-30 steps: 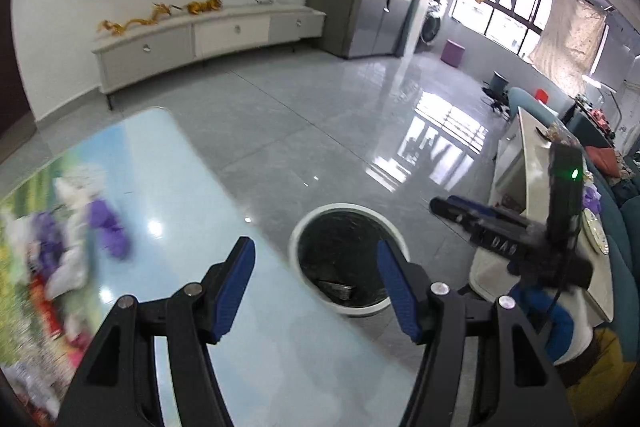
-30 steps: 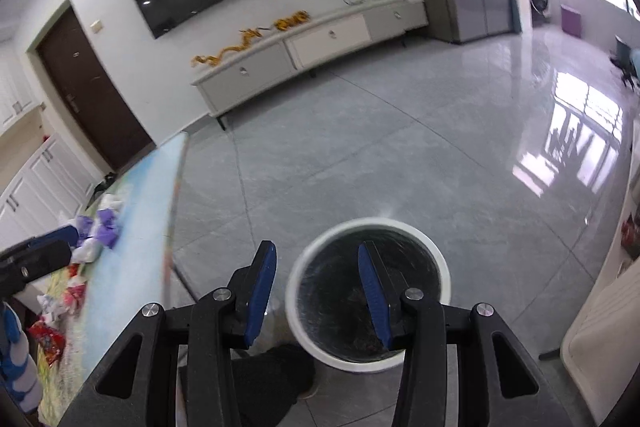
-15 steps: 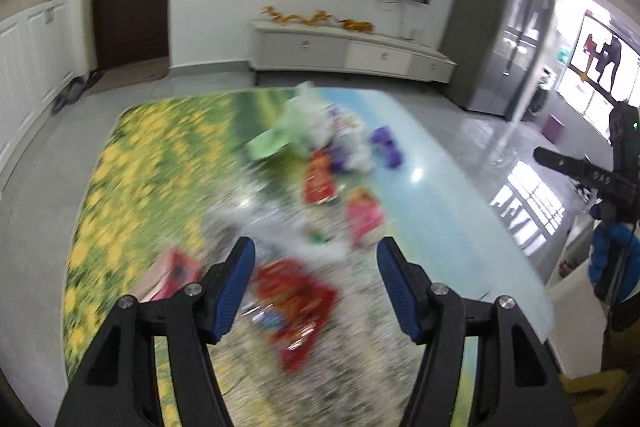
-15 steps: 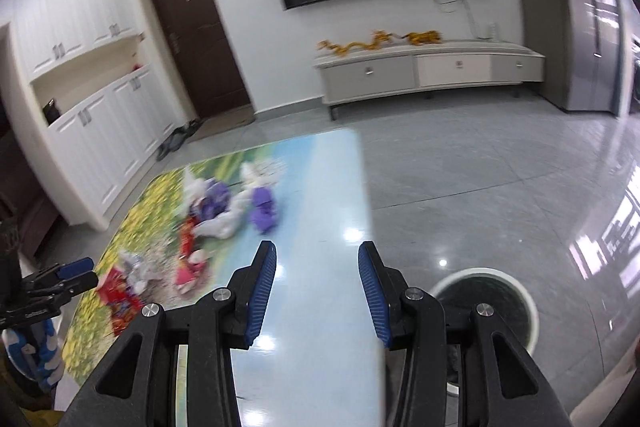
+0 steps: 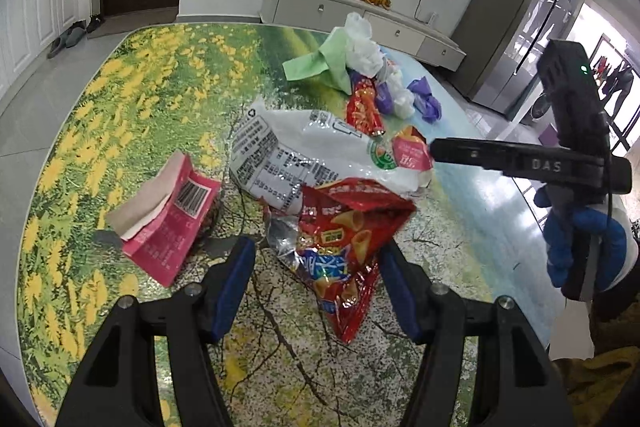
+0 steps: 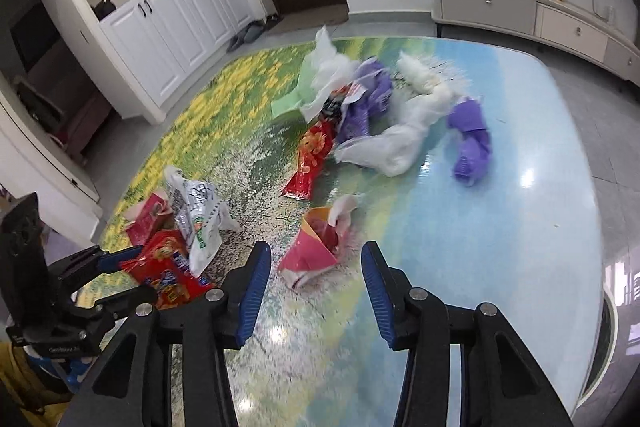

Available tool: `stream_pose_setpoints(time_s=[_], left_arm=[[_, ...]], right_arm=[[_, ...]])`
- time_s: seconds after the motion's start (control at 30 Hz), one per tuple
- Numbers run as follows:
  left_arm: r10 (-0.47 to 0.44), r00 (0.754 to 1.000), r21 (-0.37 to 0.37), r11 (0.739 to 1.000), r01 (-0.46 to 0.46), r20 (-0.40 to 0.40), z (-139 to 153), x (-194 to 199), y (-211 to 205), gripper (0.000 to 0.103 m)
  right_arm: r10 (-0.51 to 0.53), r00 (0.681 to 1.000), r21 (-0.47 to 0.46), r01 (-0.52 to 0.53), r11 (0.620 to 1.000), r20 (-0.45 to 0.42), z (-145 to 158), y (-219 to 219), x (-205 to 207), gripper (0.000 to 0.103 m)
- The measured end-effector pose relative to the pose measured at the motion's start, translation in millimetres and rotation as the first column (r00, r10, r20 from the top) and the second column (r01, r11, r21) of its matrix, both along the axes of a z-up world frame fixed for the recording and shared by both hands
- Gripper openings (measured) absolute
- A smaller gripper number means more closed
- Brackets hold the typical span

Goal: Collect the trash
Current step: 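Grasp the red chip bag with the left gripper while the right grasps the pink wrapper, then drop the red bag and pink wrapper into the bin from both grippers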

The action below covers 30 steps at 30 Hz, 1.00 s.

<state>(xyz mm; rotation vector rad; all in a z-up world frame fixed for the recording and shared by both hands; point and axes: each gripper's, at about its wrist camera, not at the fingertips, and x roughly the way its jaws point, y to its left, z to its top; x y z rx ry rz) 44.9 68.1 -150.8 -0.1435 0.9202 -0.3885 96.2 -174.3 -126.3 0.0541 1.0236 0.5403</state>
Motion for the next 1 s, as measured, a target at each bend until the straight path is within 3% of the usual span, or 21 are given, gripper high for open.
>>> stream_pose_setpoints(time_s=[0.1, 0.2, 0.23, 0.37, 0.73, 1.0], left_arm=[[-0.006, 1.0, 0.012, 1.0, 0.006, -0.005, -5, 3, -4, 0.059], [-0.031, 0.999, 0.011, 0.999, 0.031, -0.014, -9, 3, -8, 0.039], [-0.041, 0.999, 0.006, 0.999, 0.041, -0.019, -10, 3, -10, 0.028], [-0.051, 0.999, -0.016, 0.999, 0.051, -0.017, -9, 0, -14, 0.013], [-0.053, 0.998, -0.04, 0.998, 0.054, 0.03, 18, -23, -15, 0.008], [-0.09, 0.993, -0.038, 0.995, 0.093, 0.081, 51, -32, -35, 0.008]], right_arm=[[0.015, 1.0, -0.015, -0.015, 1.0, -0.026, -12, 13, 9, 0.046], [0.02, 0.999, -0.022, -0.021, 1.0, -0.04, -21, 17, 13, 0.044], [0.023, 0.999, -0.019, -0.024, 1.0, -0.042, -22, 16, 12, 0.036], [0.036, 0.999, -0.003, -0.036, 0.999, -0.028, -21, 10, 6, 0.031], [0.016, 1.0, 0.076, -0.017, 0.997, 0.021, -8, -28, -25, 0.026], [-0.078, 0.994, 0.163, 0.064, 0.985, 0.078, 10, -82, -50, 0.026]])
